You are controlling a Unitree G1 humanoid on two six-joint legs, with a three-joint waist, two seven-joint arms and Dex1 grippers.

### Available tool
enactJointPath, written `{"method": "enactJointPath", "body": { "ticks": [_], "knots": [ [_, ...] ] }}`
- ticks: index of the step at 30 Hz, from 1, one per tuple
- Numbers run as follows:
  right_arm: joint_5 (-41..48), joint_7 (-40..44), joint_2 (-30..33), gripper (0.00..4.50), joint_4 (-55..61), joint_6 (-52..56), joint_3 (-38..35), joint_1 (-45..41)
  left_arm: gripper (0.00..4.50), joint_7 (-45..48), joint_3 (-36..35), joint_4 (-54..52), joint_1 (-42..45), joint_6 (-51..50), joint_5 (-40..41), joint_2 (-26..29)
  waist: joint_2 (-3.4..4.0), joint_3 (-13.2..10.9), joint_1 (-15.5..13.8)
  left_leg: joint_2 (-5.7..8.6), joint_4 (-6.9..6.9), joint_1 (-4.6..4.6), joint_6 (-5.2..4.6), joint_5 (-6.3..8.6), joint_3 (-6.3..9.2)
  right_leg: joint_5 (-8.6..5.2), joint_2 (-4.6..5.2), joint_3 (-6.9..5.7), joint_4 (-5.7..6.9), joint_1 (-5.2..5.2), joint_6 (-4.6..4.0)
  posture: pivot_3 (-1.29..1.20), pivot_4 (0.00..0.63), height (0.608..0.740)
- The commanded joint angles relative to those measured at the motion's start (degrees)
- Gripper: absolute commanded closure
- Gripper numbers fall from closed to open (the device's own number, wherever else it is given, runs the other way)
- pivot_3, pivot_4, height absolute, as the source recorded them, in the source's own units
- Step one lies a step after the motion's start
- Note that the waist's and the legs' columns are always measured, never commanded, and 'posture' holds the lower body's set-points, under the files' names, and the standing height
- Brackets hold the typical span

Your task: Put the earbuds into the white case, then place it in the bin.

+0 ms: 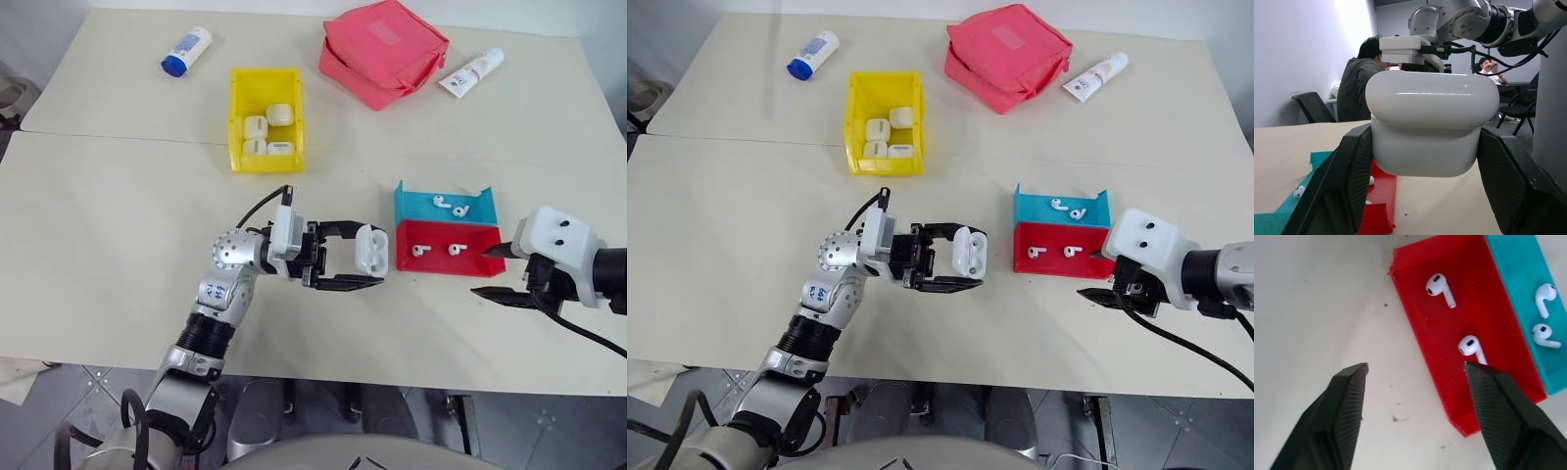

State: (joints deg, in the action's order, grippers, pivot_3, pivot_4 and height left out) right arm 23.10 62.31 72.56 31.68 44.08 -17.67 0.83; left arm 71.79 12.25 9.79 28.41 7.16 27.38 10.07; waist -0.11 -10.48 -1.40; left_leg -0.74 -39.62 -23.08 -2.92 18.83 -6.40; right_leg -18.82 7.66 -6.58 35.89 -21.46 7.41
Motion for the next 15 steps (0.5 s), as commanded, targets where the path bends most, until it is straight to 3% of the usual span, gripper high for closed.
{"method": "enactJointPath", "body": {
  "ticks": [1,3,6,15],
  "knots": [
    [-2.3,1.4,2.6,1.24,-1.0,-2.5,0.5,0.4,1.7,0.0,-0.2,-2.6,-0.8,0.4,0.2,-0.4,0.0,0.0,0.0,0.0,-0.01,0.0,0.0,0.0,0.0,0.0,0.0,0.0,0.0,0.01,0.0,0.0,0.15,0.74],
    [-2.8,1.6,2.8,1.62,-1.5,-3.0,0.9,0.3,1.7,0.1,-0.2,-2.7,-1.0,0.4,0.1,-0.4,0.0,0.0,0.0,0.0,-0.01,0.0,0.0,0.0,0.03,0.0,0.0,-0.03,-0.01,0.02,0.0,0.0,0.15,0.74],
    [-3.3,1.9,3.1,2.64,-2.2,-3.9,1.9,-0.4,1.7,0.0,-0.3,-2.6,-1.0,0.7,0.0,-0.4,0.0,0.0,0.0,0.0,-0.02,-0.01,0.0,0.0,0.05,0.0,0.0,-0.05,-0.01,0.03,0.0,0.0,0.15,0.74],
    [-9.7,4.5,4.5,2.64,-7.9,-12.0,14.6,-10.1,1.7,-0.8,-1.0,-2.6,-1.5,1.6,-0.8,-0.3,0.01,0.0,0.1,-0.02,-0.05,-0.02,0.0,0.0,0.08,0.0,0.01,-0.09,-0.03,0.05,0.0,0.0,0.15,0.74]
  ]
}}
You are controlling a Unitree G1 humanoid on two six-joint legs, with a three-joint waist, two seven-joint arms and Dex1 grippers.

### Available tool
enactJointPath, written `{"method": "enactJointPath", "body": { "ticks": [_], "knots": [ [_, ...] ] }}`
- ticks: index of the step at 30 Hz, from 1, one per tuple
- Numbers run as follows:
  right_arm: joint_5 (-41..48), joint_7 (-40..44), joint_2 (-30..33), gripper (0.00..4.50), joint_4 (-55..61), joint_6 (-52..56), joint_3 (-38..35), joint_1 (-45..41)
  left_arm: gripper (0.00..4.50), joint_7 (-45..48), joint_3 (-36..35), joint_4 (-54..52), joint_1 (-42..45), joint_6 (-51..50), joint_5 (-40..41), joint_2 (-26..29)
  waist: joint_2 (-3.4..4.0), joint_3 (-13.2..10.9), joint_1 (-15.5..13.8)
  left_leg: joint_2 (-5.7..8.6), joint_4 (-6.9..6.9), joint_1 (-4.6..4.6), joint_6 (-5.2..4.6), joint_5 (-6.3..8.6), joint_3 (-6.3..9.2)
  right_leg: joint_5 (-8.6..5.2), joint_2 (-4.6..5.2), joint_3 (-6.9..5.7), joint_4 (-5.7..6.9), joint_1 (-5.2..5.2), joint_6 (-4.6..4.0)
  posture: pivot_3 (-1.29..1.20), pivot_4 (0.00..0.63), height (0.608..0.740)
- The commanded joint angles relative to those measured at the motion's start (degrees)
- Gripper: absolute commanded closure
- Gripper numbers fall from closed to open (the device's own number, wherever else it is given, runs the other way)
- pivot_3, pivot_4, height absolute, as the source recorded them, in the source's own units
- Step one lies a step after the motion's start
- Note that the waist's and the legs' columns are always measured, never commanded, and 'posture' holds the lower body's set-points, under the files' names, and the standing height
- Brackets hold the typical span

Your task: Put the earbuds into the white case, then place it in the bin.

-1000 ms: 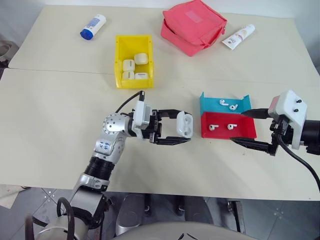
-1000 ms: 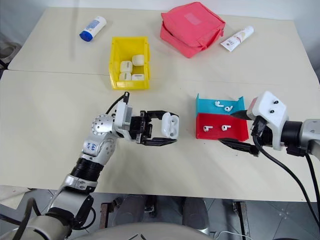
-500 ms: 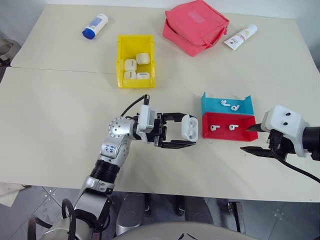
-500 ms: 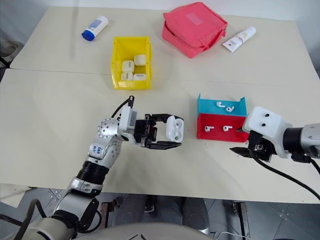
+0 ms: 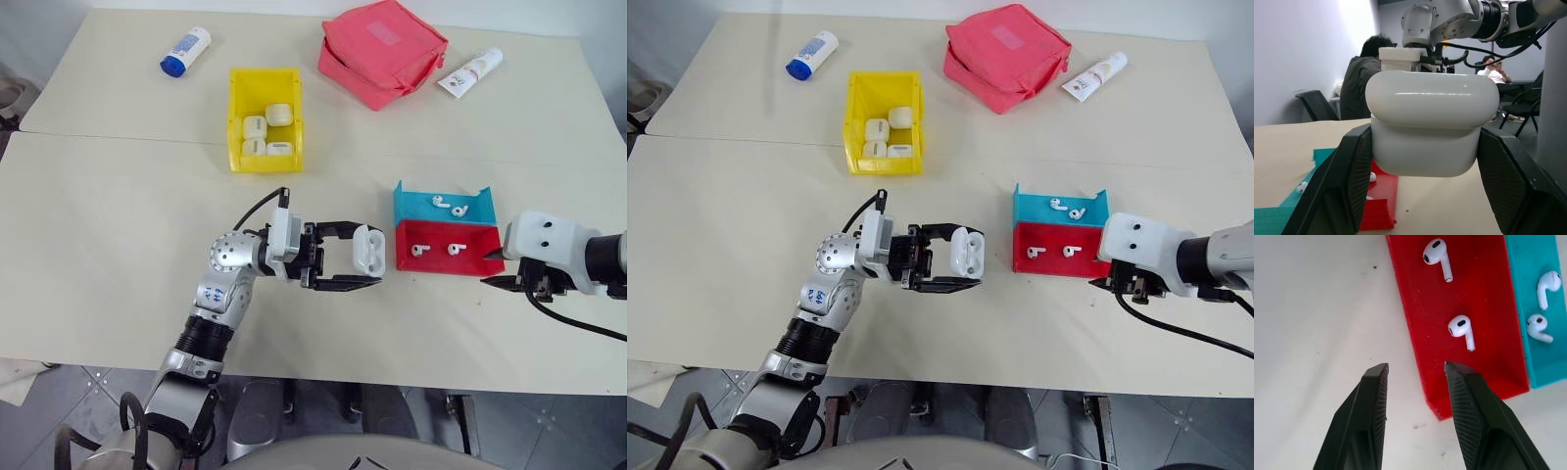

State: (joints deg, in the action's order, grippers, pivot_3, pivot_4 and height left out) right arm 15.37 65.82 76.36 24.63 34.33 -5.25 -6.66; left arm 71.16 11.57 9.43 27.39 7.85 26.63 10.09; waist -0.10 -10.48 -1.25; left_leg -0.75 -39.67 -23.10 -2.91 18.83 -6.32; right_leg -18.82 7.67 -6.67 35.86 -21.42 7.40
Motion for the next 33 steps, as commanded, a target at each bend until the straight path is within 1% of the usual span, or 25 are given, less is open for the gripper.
{"method": "enactJointPath", "body": {
  "ticks": [1,4,6,14,20,27,33],
  "knots": [
    [-3.3,1.4,0.1,2.64,-2.0,-3.1,4.6,-4.9,1.7,-0.3,-0.2,-2.5,-0.6,1.0,-0.1,-0.3,0.0,0.0,0.0,0.0,-0.02,-0.01,0.0,0.0,0.01,0.0,0.01,-0.01,0.0,0.0,0.0,0.0,0.15,0.74],
    [-8.1,3.4,-1.8,2.64,-6.6,-6.3,12.0,-12.4,1.7,0.1,0.1,-3.4,-1.6,1.1,0.1,-0.2,0.0,0.0,0.2,0.0,-0.05,-0.01,0.0,0.0,0.01,0.0,0.01,-0.01,0.0,0.0,0.0,0.0,0.15,0.74],
    [-10.6,4.6,-3.2,2.64,-9.5,-8.1,15.4,-16.4,1.7,0.2,0.1,-3.8,-1.9,1.0,0.2,-0.1,0.01,0.0,0.3,-0.02,-0.06,-0.01,0.01,0.0,0.02,0.0,-0.01,-0.03,0.01,0.0,0.0,0.0,0.15,0.74],
    [-18.3,9.6,-8.8,2.64,-18.4,-16.2,23.5,-26.6,1.7,0.8,-0.3,-4.9,-2.7,0.4,0.9,0.9,0.03,0.0,0.2,-0.01,-0.1,-0.07,0.01,0.0,0.05,0.0,-0.01,-0.1,0.02,-0.01,0.0,0.0,0.15,0.74],
    [-22.3,11.3,-12.7,2.64,-24.1,-20.7,25.7,-30.6,1.7,0.2,-0.5,-5.9,-3.3,0.4,0.6,1.6,0.03,0.0,0.1,-0.01,-0.11,-0.09,0.01,0.0,0.05,0.0,-0.01,-0.14,0.03,-0.01,0.0,0.0,0.15,0.74],
    [-25.2,12.7,-14.6,2.64,-27.5,-24.3,26.3,-31.7,1.7,-1.3,-0.4,-8.2,-4.9,-0.3,0.4,2.1,0.03,0.0,0.1,-0.01,-0.12,-0.1,0.01,0.0,0.06,0.0,-0.01,-0.15,0.04,0.0,0.0,0.0,0.15,0.74],
    [-25.7,13.1,-16.0,2.64,-29.7,-25.2,26.0,-31.9,1.7,-2.0,-0.4,-8.9,-5.2,-0.7,0.3,2.4,0.04,0.0,0.3,-0.02,-0.14,-0.1,0.01,0.0,0.07,0.0,-0.02,-0.16,0.04,0.0,0.0,0.0,0.15,0.74]
  ]
}}
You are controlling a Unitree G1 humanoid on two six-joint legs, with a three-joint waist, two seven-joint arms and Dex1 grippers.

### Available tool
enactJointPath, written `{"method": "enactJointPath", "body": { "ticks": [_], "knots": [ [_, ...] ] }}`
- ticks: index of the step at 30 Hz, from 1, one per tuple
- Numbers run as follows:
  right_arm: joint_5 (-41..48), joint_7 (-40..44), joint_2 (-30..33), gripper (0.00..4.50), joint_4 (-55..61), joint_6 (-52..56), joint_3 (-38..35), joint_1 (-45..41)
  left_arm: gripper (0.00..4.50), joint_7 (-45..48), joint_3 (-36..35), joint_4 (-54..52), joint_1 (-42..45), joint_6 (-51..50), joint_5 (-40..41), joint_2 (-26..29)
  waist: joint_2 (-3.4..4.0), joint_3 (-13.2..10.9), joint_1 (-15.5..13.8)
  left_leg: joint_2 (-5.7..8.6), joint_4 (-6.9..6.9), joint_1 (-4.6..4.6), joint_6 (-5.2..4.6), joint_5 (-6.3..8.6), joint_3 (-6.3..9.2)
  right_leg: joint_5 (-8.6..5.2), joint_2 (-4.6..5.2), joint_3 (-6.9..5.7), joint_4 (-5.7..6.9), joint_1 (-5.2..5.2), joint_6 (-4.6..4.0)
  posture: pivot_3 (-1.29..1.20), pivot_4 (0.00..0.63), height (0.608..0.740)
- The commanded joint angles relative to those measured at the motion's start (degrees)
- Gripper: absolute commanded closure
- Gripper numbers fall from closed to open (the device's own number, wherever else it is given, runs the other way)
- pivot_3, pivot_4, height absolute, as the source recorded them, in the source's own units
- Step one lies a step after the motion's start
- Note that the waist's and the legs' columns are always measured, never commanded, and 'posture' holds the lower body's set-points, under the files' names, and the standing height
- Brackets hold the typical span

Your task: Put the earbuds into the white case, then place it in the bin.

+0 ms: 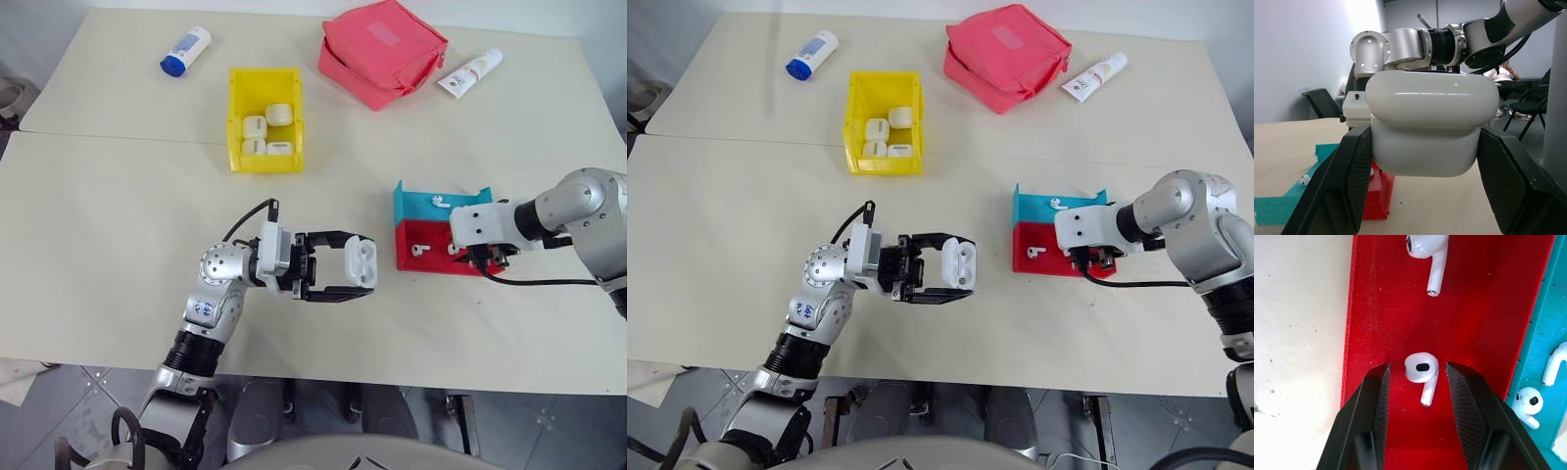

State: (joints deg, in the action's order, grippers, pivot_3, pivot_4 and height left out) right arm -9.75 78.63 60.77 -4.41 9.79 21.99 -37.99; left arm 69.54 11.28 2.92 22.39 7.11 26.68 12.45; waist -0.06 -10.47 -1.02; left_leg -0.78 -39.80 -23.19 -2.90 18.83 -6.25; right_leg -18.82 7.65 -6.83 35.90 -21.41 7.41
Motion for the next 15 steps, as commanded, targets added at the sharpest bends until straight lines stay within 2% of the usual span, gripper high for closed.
{"method": "enactJointPath", "body": {
  "ticks": [1,10,13,15],
  "knots": [
    [-0.4,0.3,-0.7,2.64,-0.7,-0.5,-1.4,-0.7,1.7,-0.5,-0.2,-2.4,-0.2,0.0,0.3,0.1,0.0,0.0,0.0,0.0,0.0,0.0,0.0,0.0,0.0,0.0,0.0,0.0,0.0,0.0,0.0,0.0,0.15,0.74],
    [-0.6,0.3,-1.8,2.64,-1.2,0.1,-1.3,-0.9,1.7,-0.9,-0.1,-2.5,-0.2,-0.1,0.2,0.3,0.0,0.0,0.3,-0.02,-0.02,0.0,0.0,0.0,0.01,0.0,-0.01,-0.01,0.01,0.01,0.0,0.0,0.15,0.74],
    [-1.3,0.1,-1.8,3.21,-2.0,-0.3,-1.0,-1.1,1.7,-0.8,-0.2,-2.0,0.1,-0.1,0.2,0.3,0.0,0.0,0.4,-0.02,-0.03,0.0,0.0,0.0,0.01,0.0,-0.01,-0.01,0.02,0.01,0.0,0.0,0.15,0.74],
    [-1.5,0.0,-2.0,3.88,-2.3,-0.5,-1.1,-1.2,1.7,-0.9,-0.2,-1.9,0.3,-0.1,0.1,0.3,0.0,0.0,0.4,-0.02,-0.04,0.01,0.0,0.0,0.01,0.0,-0.01,-0.01,0.02,0.02,0.0,0.0,0.15,0.74]
  ]
}}
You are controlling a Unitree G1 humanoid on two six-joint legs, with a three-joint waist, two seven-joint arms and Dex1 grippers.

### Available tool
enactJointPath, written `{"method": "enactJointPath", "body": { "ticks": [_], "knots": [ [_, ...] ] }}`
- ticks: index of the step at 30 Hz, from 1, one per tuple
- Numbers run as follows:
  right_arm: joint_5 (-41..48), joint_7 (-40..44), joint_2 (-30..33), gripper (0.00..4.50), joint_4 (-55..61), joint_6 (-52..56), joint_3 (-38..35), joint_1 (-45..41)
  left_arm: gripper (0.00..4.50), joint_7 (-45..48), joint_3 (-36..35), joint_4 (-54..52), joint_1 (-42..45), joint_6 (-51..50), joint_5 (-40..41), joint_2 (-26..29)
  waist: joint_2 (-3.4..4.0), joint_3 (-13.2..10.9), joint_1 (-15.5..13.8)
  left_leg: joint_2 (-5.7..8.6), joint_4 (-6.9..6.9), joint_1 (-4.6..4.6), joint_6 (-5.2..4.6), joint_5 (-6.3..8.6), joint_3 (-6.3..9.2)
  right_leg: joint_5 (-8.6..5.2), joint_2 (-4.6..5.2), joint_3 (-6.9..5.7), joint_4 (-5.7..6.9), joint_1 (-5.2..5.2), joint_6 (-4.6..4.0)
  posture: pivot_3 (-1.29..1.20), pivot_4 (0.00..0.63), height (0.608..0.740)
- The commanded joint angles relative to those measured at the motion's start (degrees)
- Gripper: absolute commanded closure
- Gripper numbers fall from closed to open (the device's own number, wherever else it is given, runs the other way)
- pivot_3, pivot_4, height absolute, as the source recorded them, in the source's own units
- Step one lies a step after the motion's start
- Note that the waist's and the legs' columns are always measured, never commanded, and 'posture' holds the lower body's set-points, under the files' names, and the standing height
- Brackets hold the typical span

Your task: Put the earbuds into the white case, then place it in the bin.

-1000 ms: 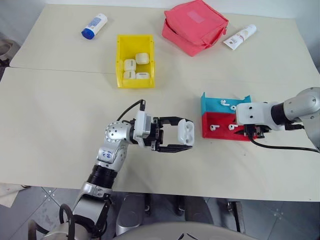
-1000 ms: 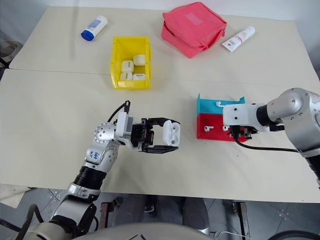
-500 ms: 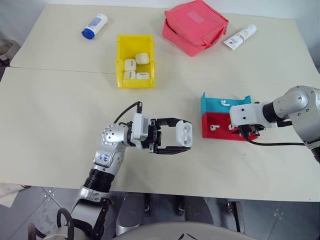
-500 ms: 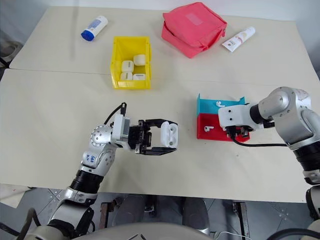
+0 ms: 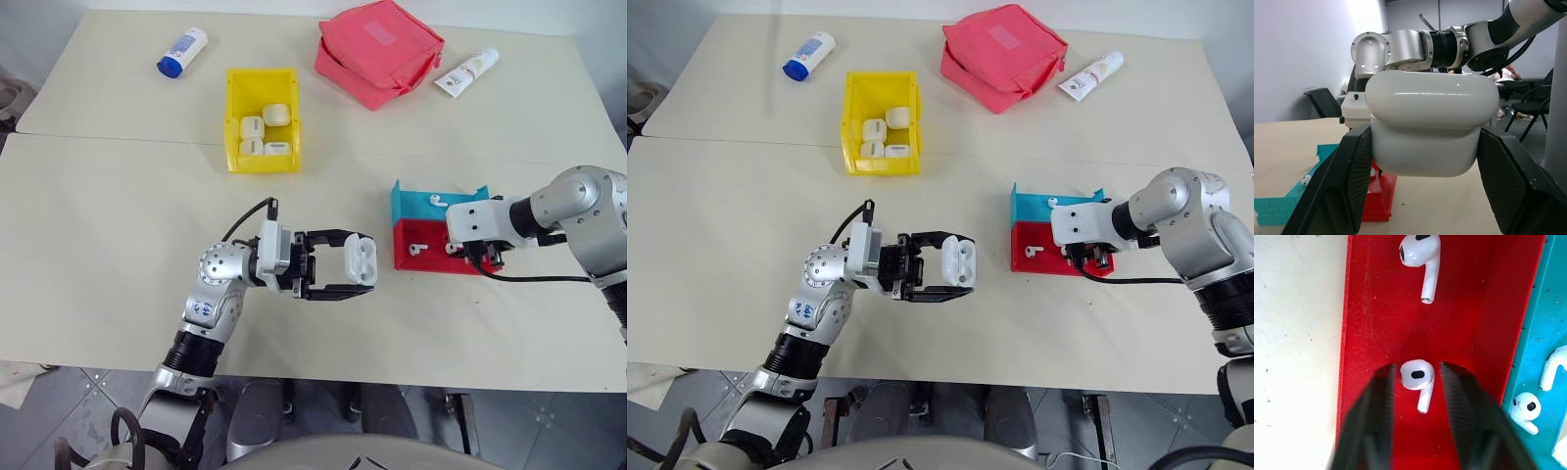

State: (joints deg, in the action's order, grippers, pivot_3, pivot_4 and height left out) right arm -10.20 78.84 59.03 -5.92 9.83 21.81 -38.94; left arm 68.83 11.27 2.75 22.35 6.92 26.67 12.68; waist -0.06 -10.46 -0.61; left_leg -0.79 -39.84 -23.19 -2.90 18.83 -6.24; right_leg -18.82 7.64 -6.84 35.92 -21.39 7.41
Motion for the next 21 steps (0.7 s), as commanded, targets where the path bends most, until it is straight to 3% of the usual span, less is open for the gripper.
{"method": "enactJointPath", "body": {
  "ticks": [1,8,14,18,21],
  "knots": [
    [-1.1,-0.3,-0.3,4.03,-0.9,-0.6,-1.0,-0.3,1.7,-0.1,-0.2,-1.7,0.4,0.2,0.1,0.1,0.0,0.0,0.0,0.0,0.0,0.0,0.0,0.0,0.0,0.0,0.0,0.0,0.0,0.0,0.0,0.0,0.15,0.74],
    [4.2,-1.0,-1.2,4.03,2.7,4.7,-6.3,0.4,1.7,0.7,-0.5,0.0,1.7,0.4,0.1,0.2,0.0,0.0,-0.1,0.0,-0.01,0.0,0.0,0.0,0.01,0.0,0.0,-0.01,0.01,0.0,0.0,0.0,0.15,0.74],
    [23.3,-1.7,-3.8,4.03,16.2,22.0,-22.2,4.2,1.7,3.2,-1.5,2.7,3.1,0.7,1.4,0.3,0.0,0.0,-0.3,0.0,-0.02,-0.02,0.0,0.0,0.08,0.0,0.01,-0.03,0.02,0.01,0.0,0.0,0.15,0.74],
    [38.6,-5.7,-8.8,4.03,25.3,31.4,-33.6,7.7,1.7,5.9,-2.4,4.8,4.3,0.8,3.1,-0.7,-0.01,0.0,-0.6,0.03,-0.04,-0.06,-0.02,0.01,0.16,0.0,0.03,-0.08,0.02,0.04,-0.01,0.0,0.15,0.74],
    [47.5,-10.4,-13.5,4.03,30.8,35.2,-38.2,10.2,1.7,6.1,-3.6,6.6,5.8,0.2,4.4,-2.2,0.0,0.0,-0.8,0.05,-0.07,-0.06,-0.02,0.01,0.26,0.0,0.04,-0.14,0.02,0.1,-0.01,0.0,0.15,0.74]
  ]
}}
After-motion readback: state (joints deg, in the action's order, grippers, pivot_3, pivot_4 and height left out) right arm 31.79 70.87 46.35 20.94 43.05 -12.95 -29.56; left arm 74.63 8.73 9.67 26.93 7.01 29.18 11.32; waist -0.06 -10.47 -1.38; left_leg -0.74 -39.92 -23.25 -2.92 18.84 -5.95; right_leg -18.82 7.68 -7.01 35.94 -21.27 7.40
